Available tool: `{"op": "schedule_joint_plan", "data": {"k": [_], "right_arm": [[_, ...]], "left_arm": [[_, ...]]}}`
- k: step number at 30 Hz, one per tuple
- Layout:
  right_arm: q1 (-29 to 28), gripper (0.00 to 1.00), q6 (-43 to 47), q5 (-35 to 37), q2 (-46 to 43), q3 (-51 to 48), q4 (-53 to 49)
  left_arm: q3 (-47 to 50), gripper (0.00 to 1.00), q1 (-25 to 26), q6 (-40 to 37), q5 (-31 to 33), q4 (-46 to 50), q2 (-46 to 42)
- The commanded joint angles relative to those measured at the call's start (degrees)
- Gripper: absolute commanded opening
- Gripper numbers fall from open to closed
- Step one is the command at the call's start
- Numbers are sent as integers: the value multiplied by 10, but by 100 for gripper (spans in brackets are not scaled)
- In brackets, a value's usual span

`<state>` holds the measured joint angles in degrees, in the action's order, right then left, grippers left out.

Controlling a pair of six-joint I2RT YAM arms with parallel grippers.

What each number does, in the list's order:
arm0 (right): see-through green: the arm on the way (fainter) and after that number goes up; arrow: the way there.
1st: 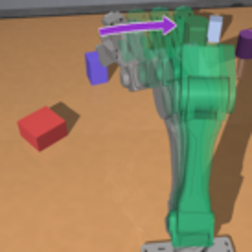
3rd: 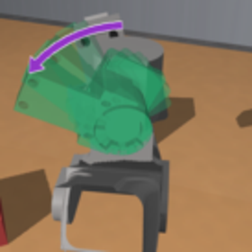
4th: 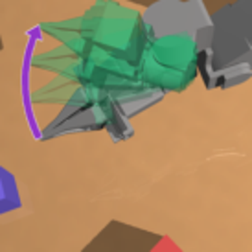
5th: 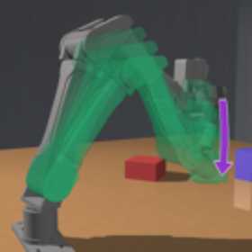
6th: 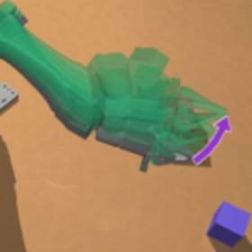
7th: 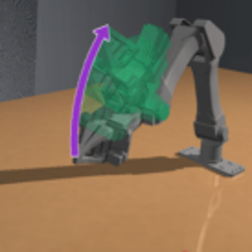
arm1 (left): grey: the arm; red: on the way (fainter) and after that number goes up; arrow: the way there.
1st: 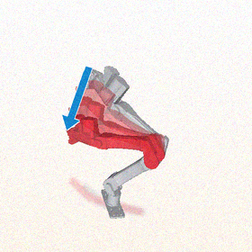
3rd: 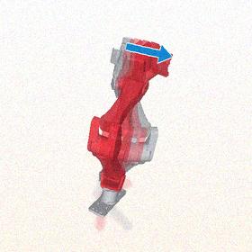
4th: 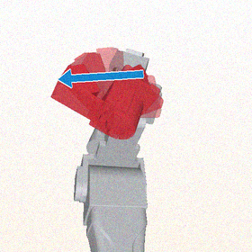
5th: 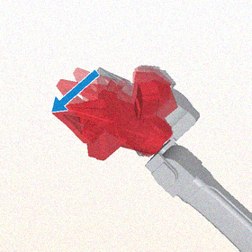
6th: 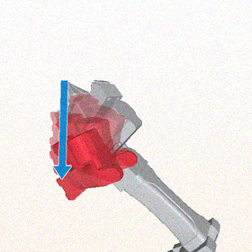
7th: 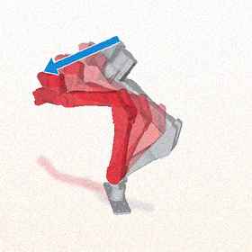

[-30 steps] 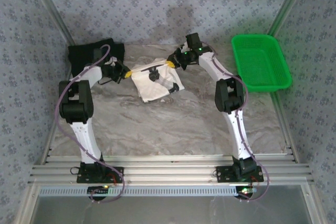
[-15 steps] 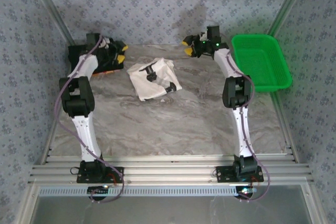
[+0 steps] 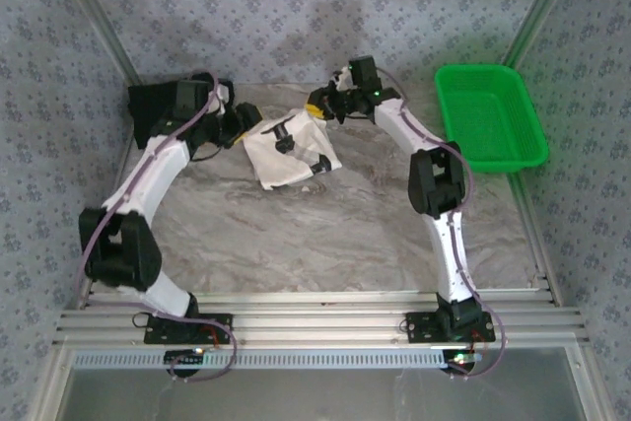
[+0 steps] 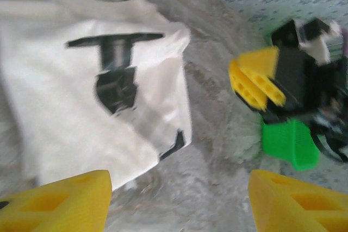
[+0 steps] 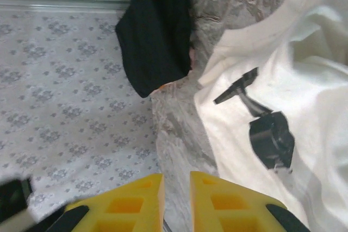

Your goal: Fold and stack the t-shirts

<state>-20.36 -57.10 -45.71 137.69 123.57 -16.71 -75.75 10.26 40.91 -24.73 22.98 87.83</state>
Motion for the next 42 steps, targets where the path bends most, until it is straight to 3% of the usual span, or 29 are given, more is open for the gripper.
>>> {"op": "schedule_joint_plan", "data": {"k": [1, 7, 10, 14, 18, 24, 28, 33, 42], "right_arm": [[10, 21, -44, -9, 77, 45, 52], [15, 22, -123, 14, 206, 176, 102], [24, 23, -160, 43, 235, 186, 134], [36, 23, -149, 57, 228, 176, 105], [41, 33, -134, 42, 165, 121, 140], [43, 51, 8, 14, 57, 109, -25], [41, 67, 158, 70, -17, 81, -211], [36, 71, 281, 131, -58, 31, -322], [-2, 71, 325, 160, -29, 13, -346]], "left_arm": [[46, 71, -2, -31, 95, -24, -113], [155, 73, -2, -23, 148, 48, -292], [204, 75, -2, -28, 185, 105, -389], [246, 84, -6, -20, 220, 189, -498], [272, 85, -7, 7, 208, 217, -521], [315, 87, -7, 38, 153, 127, -425], [311, 88, -8, 46, 92, 16, -305], [244, 87, -9, 36, 48, -51, -129], [125, 85, -9, 21, 30, -134, 93]]}}
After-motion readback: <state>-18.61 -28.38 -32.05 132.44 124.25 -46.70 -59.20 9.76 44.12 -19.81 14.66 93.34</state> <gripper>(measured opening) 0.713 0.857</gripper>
